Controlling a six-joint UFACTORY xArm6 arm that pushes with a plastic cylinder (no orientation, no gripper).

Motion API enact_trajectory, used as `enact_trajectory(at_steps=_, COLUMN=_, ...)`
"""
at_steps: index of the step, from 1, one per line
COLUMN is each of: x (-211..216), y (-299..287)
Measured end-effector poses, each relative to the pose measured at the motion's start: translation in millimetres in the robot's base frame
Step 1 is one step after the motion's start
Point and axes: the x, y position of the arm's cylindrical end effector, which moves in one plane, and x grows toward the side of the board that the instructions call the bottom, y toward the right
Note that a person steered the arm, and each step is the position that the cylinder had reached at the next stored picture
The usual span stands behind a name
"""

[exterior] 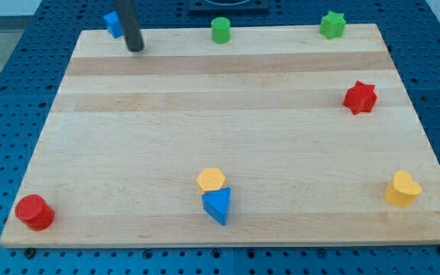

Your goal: Point your arm to the left side of the blue cube

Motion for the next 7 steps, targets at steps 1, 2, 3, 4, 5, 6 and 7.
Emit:
enact_trajectory(at_steps=1, x=-40, y=19)
enact_trajectory(at_steps=2, x=-41, y=19)
enact_trajectory(at_steps=3, x=-43, y=13)
enact_trajectory(at_steps=4, x=-43, y=-6)
enact_trajectory(at_steps=5, x=-42, y=-17)
enact_trajectory(at_steps=6, x=-43, y=-23)
enact_trajectory(at_steps=7, x=-43, y=-28)
